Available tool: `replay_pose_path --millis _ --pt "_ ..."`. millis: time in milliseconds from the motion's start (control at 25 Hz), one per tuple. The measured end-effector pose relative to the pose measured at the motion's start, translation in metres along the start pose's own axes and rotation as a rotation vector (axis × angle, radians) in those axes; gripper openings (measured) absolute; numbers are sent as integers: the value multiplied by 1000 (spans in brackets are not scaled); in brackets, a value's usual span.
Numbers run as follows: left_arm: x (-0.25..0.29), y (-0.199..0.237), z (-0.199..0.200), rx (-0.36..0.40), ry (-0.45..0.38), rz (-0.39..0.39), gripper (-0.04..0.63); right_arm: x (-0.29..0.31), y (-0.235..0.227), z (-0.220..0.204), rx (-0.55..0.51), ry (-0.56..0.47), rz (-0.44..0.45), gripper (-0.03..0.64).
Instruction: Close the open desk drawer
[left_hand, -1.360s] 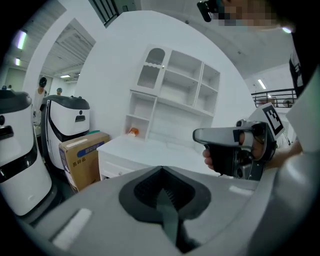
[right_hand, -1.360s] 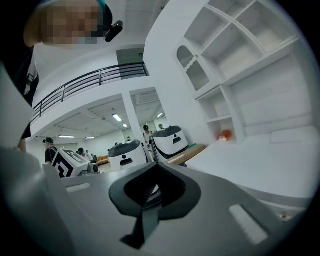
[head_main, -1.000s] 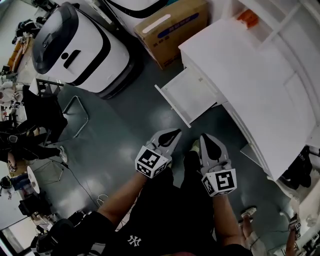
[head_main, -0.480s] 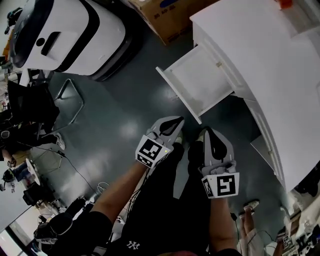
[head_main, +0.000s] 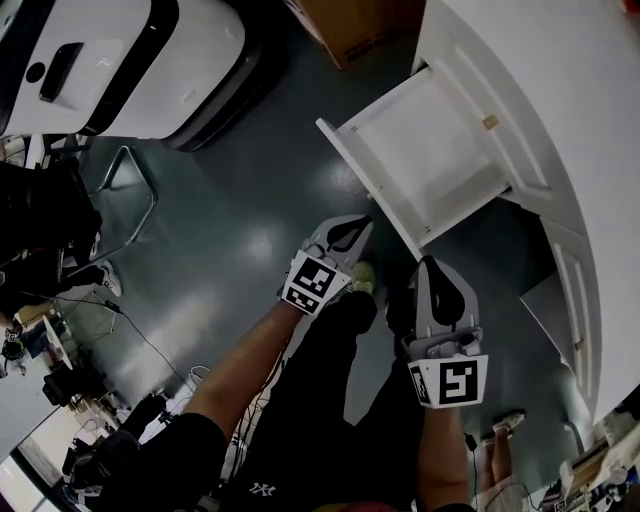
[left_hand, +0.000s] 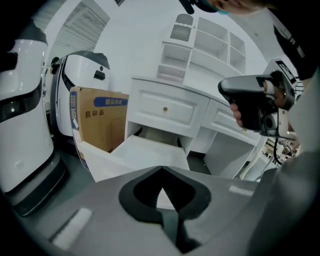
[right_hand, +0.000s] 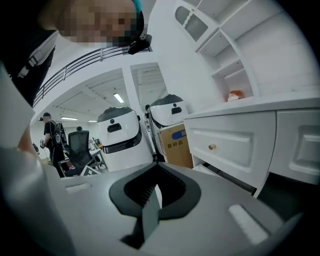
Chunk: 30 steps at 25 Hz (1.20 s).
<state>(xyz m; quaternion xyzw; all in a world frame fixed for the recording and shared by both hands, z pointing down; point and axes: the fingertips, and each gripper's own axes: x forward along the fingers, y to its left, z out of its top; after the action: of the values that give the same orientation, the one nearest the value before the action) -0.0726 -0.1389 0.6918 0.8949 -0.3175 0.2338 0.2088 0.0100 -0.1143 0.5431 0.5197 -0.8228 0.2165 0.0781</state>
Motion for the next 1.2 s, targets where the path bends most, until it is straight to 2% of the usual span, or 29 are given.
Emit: replay_pose_path --millis 80,280,560,760,1200 --pt "13 10 -22 1 12 6 2 7 -5 -14 0 3 0 23" --pt "45 32 -70 15 48 23 75 22 -11 -38 -20 9 16 23" --pt "76 53 -110 17 84 57 89 34 -19 -60 -59 26 23 23" --pt "93 58 -118 25 88 42 87 36 -28 -71 -59 47 16 23" --pt "116 57 -103 30 90 25 74 34 -67 -75 -49 42 -65 23"
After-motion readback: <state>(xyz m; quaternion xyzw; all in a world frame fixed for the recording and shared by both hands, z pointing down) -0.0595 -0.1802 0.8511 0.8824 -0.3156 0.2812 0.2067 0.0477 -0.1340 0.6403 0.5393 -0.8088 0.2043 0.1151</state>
